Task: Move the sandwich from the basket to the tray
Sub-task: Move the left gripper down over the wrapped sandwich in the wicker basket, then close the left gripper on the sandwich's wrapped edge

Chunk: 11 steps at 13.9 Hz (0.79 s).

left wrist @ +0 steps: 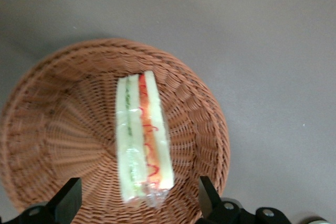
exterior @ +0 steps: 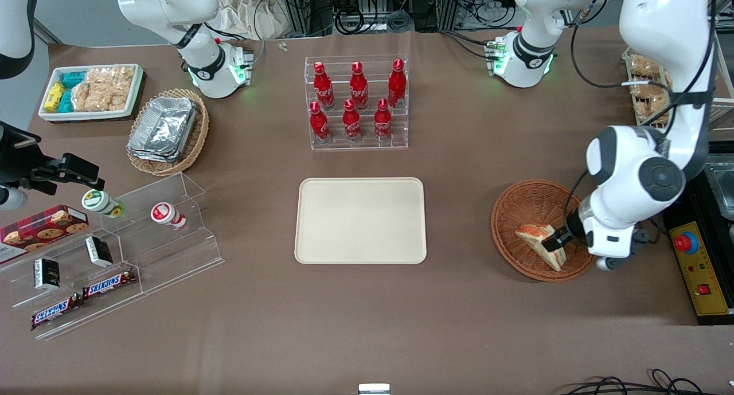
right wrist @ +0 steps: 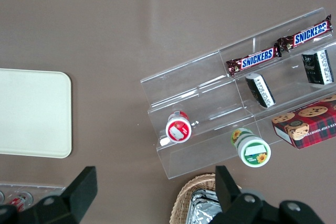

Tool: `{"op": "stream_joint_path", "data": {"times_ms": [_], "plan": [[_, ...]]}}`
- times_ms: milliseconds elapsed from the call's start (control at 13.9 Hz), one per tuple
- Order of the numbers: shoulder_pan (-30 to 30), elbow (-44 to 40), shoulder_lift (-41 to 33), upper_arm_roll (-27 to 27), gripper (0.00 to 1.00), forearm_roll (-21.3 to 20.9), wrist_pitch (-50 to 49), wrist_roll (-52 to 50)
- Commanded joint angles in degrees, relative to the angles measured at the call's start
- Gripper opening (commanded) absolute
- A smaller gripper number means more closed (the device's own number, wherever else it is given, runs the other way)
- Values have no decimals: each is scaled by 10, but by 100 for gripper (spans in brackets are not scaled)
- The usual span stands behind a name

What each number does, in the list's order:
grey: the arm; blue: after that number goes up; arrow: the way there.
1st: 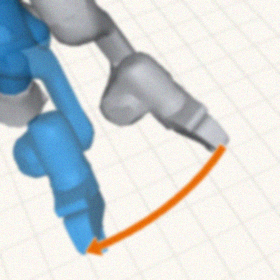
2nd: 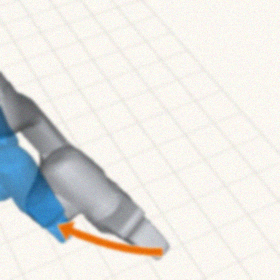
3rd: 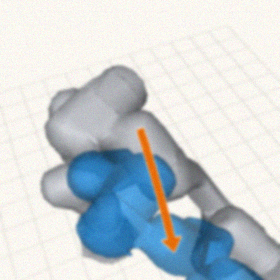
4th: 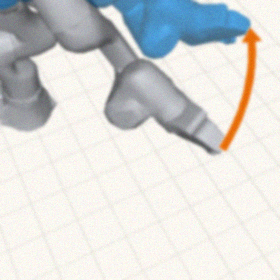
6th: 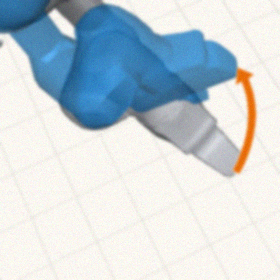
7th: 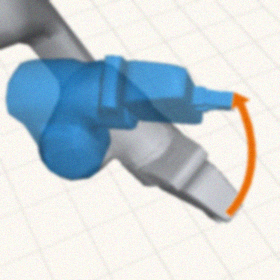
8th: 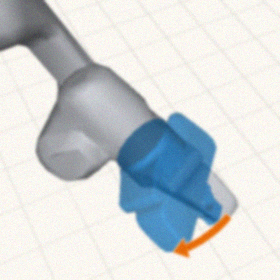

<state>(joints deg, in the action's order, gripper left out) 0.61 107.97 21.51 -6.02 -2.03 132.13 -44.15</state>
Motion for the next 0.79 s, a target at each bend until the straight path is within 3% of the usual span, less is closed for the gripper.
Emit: {"op": "stream_joint_path", "data": {"times_ms": [0, 722], "plan": [[4, 6, 11, 1, 100, -8, 15, -23], [3, 23, 33, 4, 100, -20, 14, -23]]}}
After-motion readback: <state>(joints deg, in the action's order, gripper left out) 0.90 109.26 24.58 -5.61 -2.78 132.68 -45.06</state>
